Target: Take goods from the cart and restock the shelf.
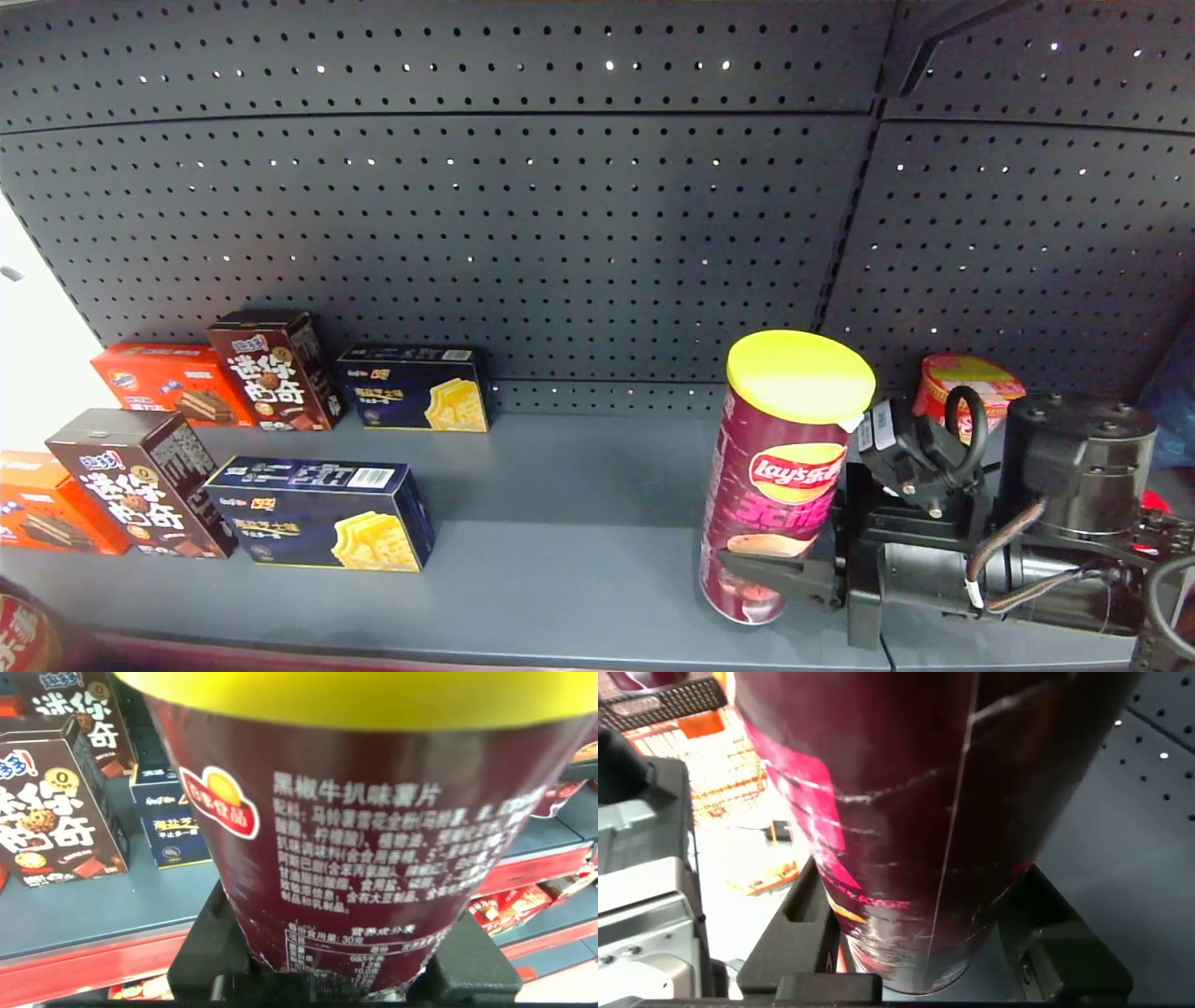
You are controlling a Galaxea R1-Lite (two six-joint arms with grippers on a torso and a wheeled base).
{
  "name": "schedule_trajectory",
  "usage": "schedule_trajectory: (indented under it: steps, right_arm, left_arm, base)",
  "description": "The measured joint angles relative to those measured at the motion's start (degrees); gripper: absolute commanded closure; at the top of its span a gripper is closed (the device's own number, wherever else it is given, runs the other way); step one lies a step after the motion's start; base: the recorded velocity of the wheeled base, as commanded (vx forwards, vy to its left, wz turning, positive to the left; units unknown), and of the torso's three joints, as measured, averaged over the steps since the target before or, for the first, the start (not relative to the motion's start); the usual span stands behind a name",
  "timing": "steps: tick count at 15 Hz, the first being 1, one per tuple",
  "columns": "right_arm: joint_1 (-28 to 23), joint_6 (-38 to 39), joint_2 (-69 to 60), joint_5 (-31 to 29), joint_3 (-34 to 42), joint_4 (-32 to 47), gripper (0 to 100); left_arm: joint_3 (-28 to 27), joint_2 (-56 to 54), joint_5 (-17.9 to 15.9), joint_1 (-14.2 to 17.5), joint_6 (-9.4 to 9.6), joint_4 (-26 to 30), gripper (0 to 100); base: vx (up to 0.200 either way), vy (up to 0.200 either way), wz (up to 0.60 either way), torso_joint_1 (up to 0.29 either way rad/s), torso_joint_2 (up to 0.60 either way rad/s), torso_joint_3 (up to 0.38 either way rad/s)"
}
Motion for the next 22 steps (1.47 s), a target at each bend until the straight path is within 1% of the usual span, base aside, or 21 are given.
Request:
schedule_trajectory:
  steps: [4, 7, 10, 11, 15, 22]
  right_arm:
    - [0.91, 2.3, 2.3, -0.24, 1.91, -5.97, 100]
    - [1.06, 2.36, 4.62, -0.27, 2.22, -6.61, 100]
    - [1.06, 2.44, 7.24, -0.22, 1.91, -9.26, 100]
    - [1.06, 2.44, 8.22, -0.17, 1.72, -10.17, 100]
    - [1.13, 2.44, 11.39, -0.17, 1.35, -11.58, 100]
    - [1.13, 2.35, 14.02, -0.06, 0.56, -11.8, 100]
  left_arm:
    - [-0.02, -0.59, 0.06, 0.04, 0.06, 0.0, 100]
    - [-0.02, -1.18, 0.28, 0.15, 0.0, 0.2, 100]
    - [-0.18, -2.21, 0.28, 0.17, -0.02, 2.62, 100]
    - [-0.18, -2.46, 0.28, 0.17, -0.02, 2.62, 100]
    - [-0.16, -2.9, 0.26, 0.2, -0.02, 2.63, 100]
    - [0.0, -2.99, 0.11, 0.17, -0.02, 2.62, 100]
  base:
    - [0.0, 0.0, 0.0, 0.0, 0.0, 0.0]
    - [0.0, 0.0, 0.0, 0.0, 0.0, 0.0]
    - [0.0, 0.0, 0.0, 0.0, 0.0, 0.0]
    - [0.0, 0.0, 0.0, 0.0, 0.0, 0.0]
    - [0.0, 0.0, 0.0, 0.0, 0.0, 0.0]
    - [0.0, 0.0, 0.0, 0.0, 0.0, 0.0]
